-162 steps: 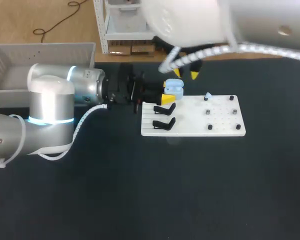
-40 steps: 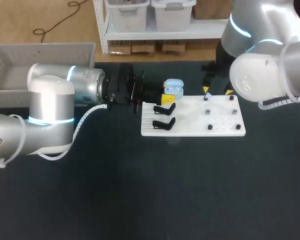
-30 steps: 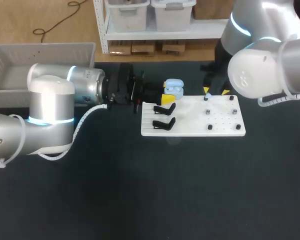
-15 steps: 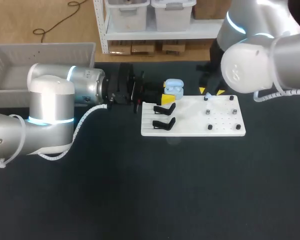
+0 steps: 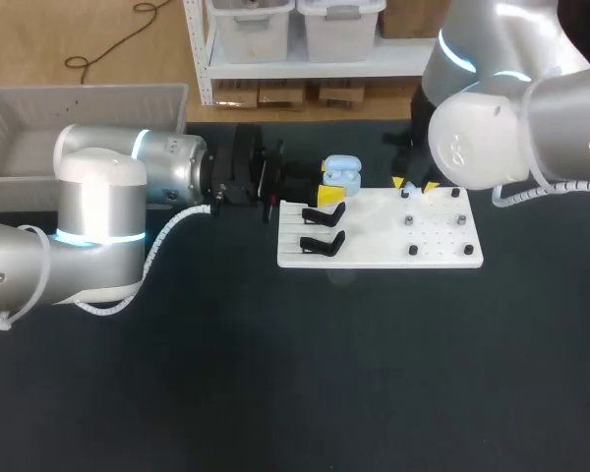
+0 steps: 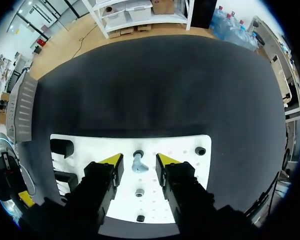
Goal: Pick up each earbud case from the left stands, insert the matching earbuds, close the lid, and place the case in the box.
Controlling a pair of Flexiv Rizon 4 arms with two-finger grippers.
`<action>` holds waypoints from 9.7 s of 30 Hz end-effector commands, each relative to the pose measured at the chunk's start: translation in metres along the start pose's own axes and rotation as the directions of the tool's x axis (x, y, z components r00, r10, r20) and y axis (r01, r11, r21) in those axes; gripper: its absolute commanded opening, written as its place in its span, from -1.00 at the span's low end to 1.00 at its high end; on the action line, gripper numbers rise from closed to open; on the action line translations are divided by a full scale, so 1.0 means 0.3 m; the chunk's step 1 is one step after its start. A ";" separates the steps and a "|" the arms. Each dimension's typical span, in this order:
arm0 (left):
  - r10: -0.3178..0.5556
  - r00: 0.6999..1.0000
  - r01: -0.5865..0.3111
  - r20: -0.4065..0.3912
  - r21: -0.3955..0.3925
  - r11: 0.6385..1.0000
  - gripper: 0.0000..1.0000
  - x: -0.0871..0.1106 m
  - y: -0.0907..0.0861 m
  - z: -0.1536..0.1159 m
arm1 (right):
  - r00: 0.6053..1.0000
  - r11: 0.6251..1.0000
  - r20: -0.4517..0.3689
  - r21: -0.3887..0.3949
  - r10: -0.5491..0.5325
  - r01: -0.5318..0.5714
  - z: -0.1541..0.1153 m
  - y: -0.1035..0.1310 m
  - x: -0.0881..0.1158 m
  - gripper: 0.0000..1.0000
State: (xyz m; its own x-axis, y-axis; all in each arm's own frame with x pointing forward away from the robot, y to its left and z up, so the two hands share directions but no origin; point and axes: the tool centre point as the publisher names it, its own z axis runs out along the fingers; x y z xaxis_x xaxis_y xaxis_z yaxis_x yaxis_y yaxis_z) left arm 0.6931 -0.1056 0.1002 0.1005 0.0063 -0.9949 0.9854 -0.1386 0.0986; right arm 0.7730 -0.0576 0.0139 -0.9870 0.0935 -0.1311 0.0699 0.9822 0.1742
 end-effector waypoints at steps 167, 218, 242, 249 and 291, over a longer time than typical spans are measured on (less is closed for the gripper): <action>0.000 1.000 0.000 -0.002 -0.002 1.000 -1.00 0.000 -0.002 0.000 | 0.870 0.865 -0.067 0.086 -0.489 0.494 -0.570 0.372 0.343 -1.00; 0.000 1.000 0.000 -0.002 -0.002 1.000 -1.00 0.000 -0.002 0.000 | 0.884 0.882 -0.049 0.056 -0.465 0.467 -0.457 0.437 0.300 -1.00; 0.000 1.000 0.000 -0.002 -0.002 1.000 -1.00 0.000 -0.002 0.000 | 0.891 0.890 -0.076 0.061 -0.447 0.452 -0.428 0.445 0.293 -1.00; 0.000 1.000 0.000 -0.002 -0.002 1.000 -1.00 0.000 -0.002 0.000 | 0.891 0.889 -0.078 0.066 -0.448 0.453 -0.419 0.445 0.290 -1.00; 0.000 1.000 0.000 -0.002 -0.002 1.000 -1.00 0.000 -0.002 0.000 | 0.897 0.893 -0.066 0.080 -0.438 0.442 -0.375 0.458 0.276 -1.00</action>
State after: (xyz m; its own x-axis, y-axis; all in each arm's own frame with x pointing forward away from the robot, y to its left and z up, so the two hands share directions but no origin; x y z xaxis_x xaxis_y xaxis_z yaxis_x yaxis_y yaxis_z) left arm 0.6931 -0.1056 0.1002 0.1004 0.0063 -0.9949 0.9854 -0.1387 0.0986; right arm 0.6831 0.0649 0.1372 -0.9253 -0.3555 -0.1323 -0.3612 0.9323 0.0208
